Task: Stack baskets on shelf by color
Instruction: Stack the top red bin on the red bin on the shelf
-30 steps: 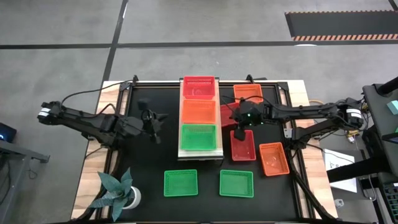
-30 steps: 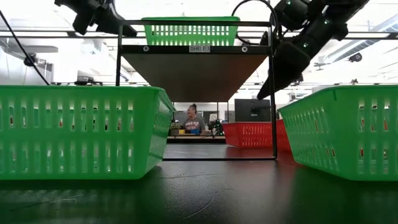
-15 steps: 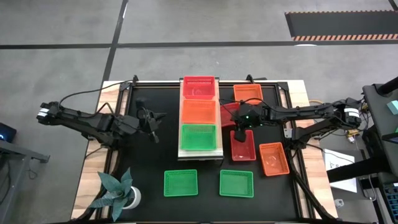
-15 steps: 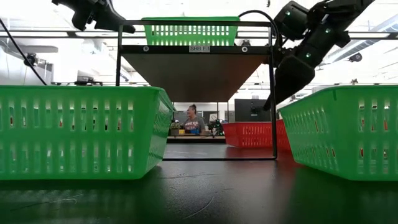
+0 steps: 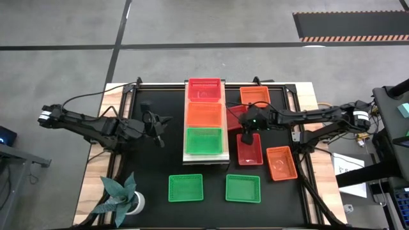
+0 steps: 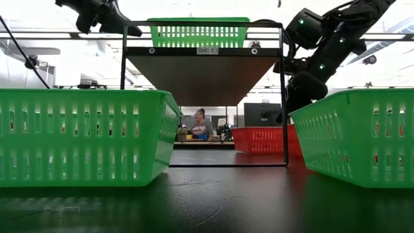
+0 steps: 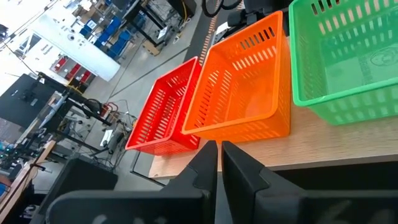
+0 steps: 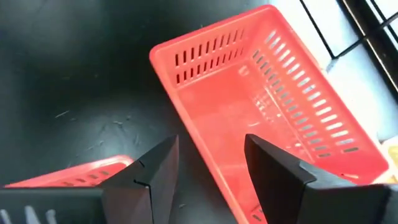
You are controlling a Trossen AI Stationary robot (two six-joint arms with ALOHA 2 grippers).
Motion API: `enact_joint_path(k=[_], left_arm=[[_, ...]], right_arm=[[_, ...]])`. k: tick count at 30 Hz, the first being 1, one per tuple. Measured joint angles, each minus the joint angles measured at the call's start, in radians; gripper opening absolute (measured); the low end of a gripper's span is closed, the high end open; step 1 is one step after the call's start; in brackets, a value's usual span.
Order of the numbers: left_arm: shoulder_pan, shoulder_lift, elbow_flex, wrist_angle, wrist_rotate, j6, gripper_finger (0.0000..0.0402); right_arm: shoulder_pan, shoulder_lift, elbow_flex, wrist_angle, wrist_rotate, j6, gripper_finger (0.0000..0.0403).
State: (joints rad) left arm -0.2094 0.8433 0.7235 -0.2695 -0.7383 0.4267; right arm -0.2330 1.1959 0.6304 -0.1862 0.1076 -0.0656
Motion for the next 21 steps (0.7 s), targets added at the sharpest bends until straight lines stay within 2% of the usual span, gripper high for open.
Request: enact_joint_path(k=[14, 18, 21], left_arm=[[0.0, 0.0, -0.001, 0.0, 0.0, 0.0, 0.0006], [0.0, 0.0, -0.002, 0.0, 0.0, 0.0, 0.0006], [0.0, 0.0, -0.004, 0.0, 0.0, 0.0, 0.0006]], right_arm=[[-0.023, 0.122, 0.0, 0.021, -0.002, -0.031, 0.0149], [-0.023, 0.143, 0.0, 0.021, -0.001, -0.036, 0.0118], [-0.023, 0.15, 0.0, 0.017, -0.002, -0.049, 0.0078]])
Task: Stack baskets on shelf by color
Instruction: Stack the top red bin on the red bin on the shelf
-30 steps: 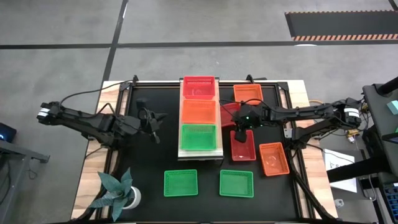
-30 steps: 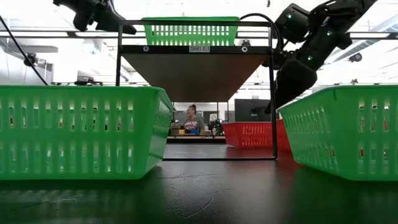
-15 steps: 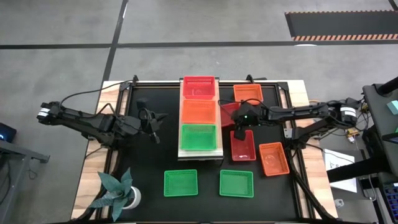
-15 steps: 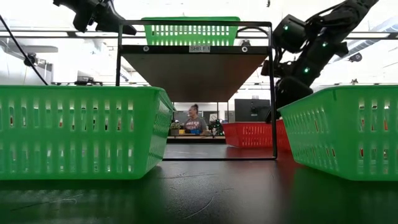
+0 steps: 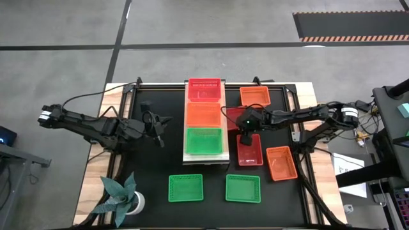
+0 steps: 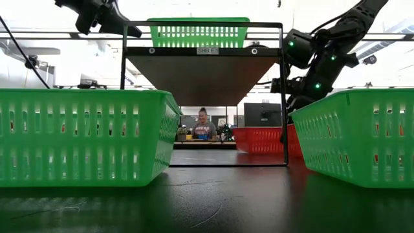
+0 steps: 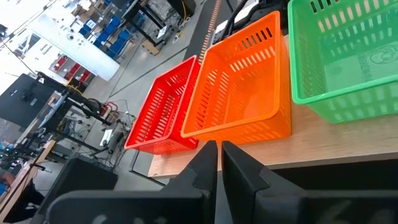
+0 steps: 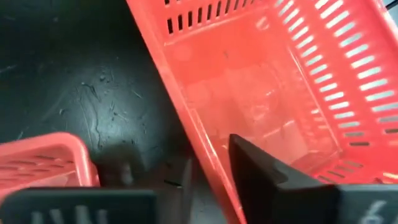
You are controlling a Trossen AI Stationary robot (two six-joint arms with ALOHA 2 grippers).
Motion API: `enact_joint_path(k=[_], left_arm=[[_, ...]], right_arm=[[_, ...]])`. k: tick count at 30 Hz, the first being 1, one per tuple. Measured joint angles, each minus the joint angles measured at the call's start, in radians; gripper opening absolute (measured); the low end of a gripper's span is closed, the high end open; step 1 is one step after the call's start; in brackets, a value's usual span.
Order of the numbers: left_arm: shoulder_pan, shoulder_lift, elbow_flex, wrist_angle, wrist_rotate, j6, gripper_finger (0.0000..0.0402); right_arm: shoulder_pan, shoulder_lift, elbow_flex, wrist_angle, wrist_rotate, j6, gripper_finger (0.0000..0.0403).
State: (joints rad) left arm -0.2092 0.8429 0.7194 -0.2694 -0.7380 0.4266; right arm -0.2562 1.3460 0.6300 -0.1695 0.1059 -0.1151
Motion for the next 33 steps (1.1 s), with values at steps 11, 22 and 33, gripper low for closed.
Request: enact_joint_path(k=[11, 22, 33], left_arm=[[0.0, 0.0, -0.006, 0.003, 0.0, 0.0, 0.0006], [0.0, 0.0, -0.007, 0.0, 0.0, 0.0, 0.0006], [0.0, 0.005, -0.007, -0.001, 0.0, -0.001, 0.0006]], right_arm=[[0.0, -0.084, 0.046, -0.125, -0.008, 0.018, 0.0009], [0.0, -0.14, 0.282, -0.475, 0.068, 0.018, 0.0009], [0.0, -0.14, 0.485, -0.65, 0.165, 0.018, 0.0009]])
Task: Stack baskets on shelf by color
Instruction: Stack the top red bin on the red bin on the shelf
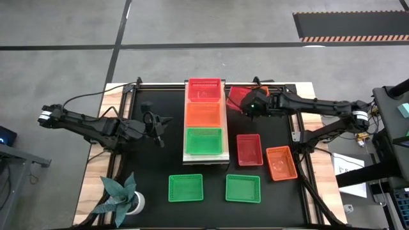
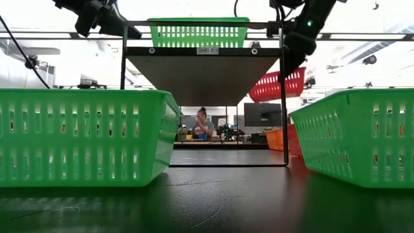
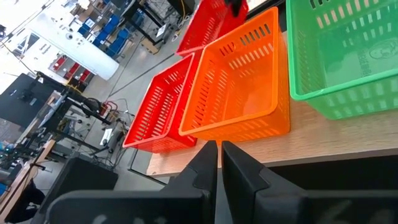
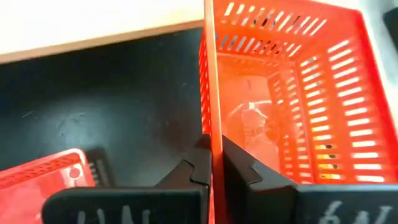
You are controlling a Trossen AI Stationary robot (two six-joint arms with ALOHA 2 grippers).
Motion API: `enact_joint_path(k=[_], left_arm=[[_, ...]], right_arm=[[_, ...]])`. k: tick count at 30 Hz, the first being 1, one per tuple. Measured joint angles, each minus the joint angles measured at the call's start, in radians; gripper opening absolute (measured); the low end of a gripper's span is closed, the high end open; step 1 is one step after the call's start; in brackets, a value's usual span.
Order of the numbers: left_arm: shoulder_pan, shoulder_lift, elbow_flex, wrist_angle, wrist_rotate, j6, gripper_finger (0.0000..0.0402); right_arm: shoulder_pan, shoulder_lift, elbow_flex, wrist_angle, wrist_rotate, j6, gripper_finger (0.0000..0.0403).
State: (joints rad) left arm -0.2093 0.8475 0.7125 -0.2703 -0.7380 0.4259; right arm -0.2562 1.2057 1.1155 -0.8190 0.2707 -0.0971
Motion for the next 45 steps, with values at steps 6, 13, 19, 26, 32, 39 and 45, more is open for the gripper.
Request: enact_joint_path(k=[6, 13, 19, 26, 32, 39, 45], left_arm=[[0.0, 0.001, 0.0, 0.0, 0.0, 0.0, 0.0006], [0.0, 0.001, 0.0, 0.0, 0.0, 0.0, 0.0006], [0.0, 0.001, 0.0, 0.0, 0.0, 0.0, 0.0006], [0.0, 0.001, 0.0, 0.0, 0.0, 0.0, 0.0006], [0.0, 0.001, 0.0, 0.0, 0.0, 0.0, 0.0006], [0.0, 0.001, -0.005, 0.0, 0.0, 0.0, 0.0006], [0.0, 0.001, -0.005, 0.0, 0.0, 0.0, 0.0006]], right_arm=[[0.0, 0.0, 0.066, -0.016, 0.019, -0.015, 0.0009], [0.0, 0.0, 0.107, -0.014, 0.021, -0.031, 0.0009], [0.0, 0.0, 0.135, -0.015, 0.027, -0.047, 0.0009], [0.0, 0.018, 0.217, 0.031, 0.029, -0.085, 0.0008], [0.0, 0.083, 0.299, 0.088, 0.019, -0.111, 0.0008], [0.0, 0.22, 0.424, 0.098, 0.017, -0.176, 0.0008], [0.0, 0.339, 0.532, 0.09, 0.015, -0.225, 0.0008]])
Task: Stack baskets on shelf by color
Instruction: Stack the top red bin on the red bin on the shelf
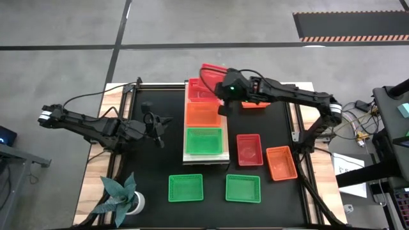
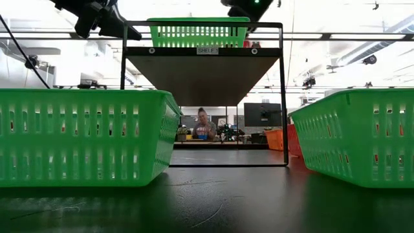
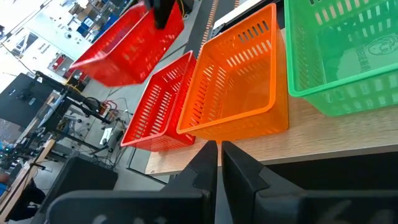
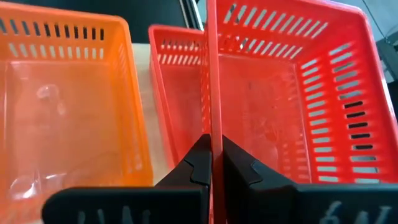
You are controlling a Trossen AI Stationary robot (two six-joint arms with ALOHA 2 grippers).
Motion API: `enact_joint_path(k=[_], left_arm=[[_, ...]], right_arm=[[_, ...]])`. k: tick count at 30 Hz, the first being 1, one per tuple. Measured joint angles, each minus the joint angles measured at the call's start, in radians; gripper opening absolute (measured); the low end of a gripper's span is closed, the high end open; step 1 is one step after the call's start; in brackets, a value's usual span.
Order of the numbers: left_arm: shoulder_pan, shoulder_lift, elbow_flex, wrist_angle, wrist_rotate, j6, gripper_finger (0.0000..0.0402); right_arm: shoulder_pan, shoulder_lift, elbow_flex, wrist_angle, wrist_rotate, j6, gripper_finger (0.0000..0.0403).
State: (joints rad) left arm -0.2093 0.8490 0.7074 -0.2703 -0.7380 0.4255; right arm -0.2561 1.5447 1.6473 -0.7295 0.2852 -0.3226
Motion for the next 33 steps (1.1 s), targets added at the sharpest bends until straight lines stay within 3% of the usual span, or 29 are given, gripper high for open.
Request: enact_joint_path(k=[4, 11, 19, 22, 33], left_arm=[[-0.001, -0.001, -0.004, 0.0, 0.019, -0.002, 0.0006], [-0.001, -0.073, -0.048, 0.0, 0.247, 0.001, 0.0006], [0.0, -0.193, -0.077, 0.001, 0.249, -0.004, 0.0006], [0.0, -0.211, -0.077, 0.001, 0.249, -0.026, 0.0006], [0.0, -0.171, -0.078, 0.0, 0.249, -0.019, 0.0006]], right_arm=[[0.0, 0.071, 0.082, -0.003, -0.005, -0.014, 0.0008], [0.0, 0.169, 0.198, -0.036, -0.004, -0.018, 0.0008], [0.0, 0.249, 0.314, -0.102, -0.001, -0.002, 0.0008], [0.0, 0.277, 0.351, -0.174, -0.049, -0.009, 0.0008], [0.0, 0.303, 0.374, -0.247, -0.079, -0.029, 0.0008]])
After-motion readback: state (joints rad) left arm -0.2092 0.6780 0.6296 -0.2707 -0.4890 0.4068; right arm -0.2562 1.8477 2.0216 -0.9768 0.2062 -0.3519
